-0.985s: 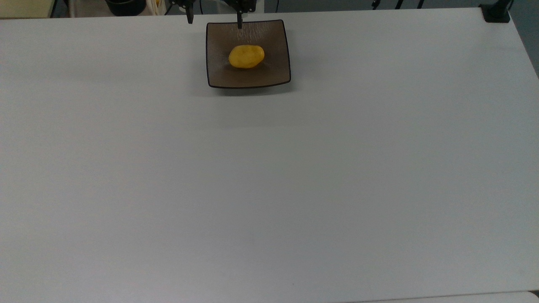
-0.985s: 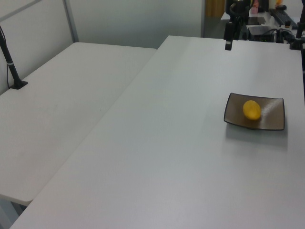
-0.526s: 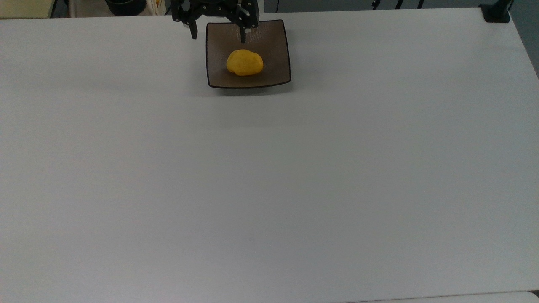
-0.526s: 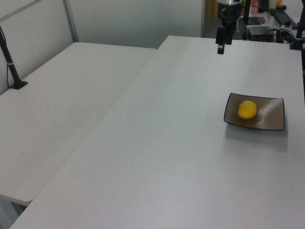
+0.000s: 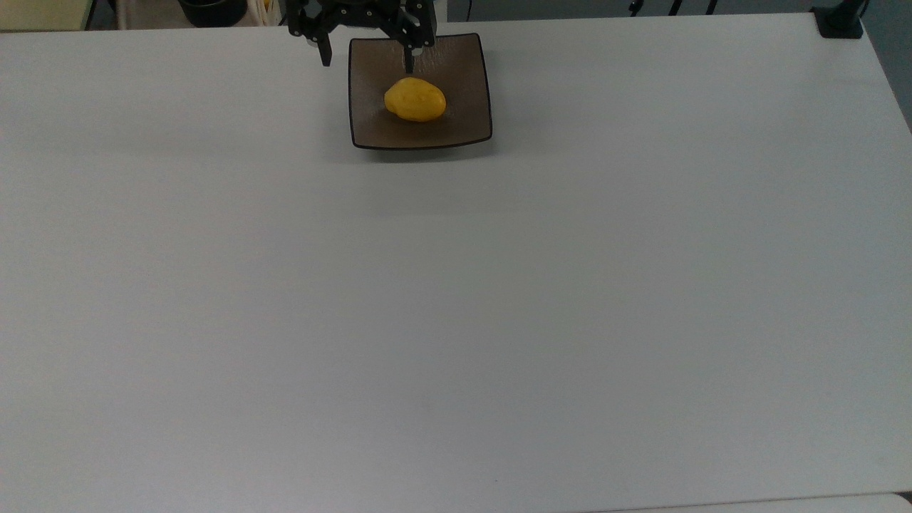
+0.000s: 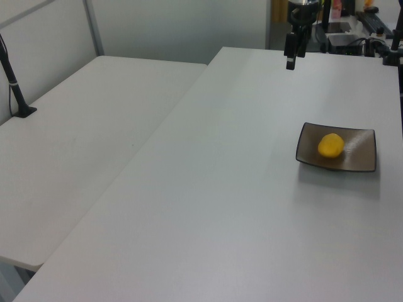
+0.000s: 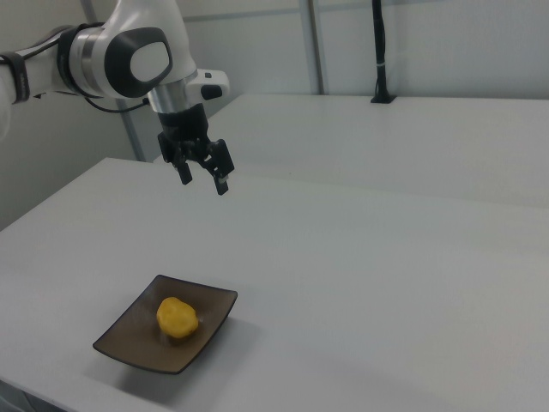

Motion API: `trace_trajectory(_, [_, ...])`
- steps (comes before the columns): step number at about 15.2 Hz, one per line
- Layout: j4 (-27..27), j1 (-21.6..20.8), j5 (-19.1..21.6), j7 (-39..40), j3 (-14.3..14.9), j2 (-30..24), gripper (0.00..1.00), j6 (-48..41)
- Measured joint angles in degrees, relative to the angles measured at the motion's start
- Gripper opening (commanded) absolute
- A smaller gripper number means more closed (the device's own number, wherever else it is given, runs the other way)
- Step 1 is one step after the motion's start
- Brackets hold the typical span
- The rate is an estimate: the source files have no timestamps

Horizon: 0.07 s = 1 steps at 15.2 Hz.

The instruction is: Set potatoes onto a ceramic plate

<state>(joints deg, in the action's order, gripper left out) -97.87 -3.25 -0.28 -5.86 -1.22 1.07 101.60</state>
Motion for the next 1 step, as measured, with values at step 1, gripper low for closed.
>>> trace_trajectory(1, [0.0, 0.0, 0.0, 0.0, 0.1, 0.0, 1.00, 0.4])
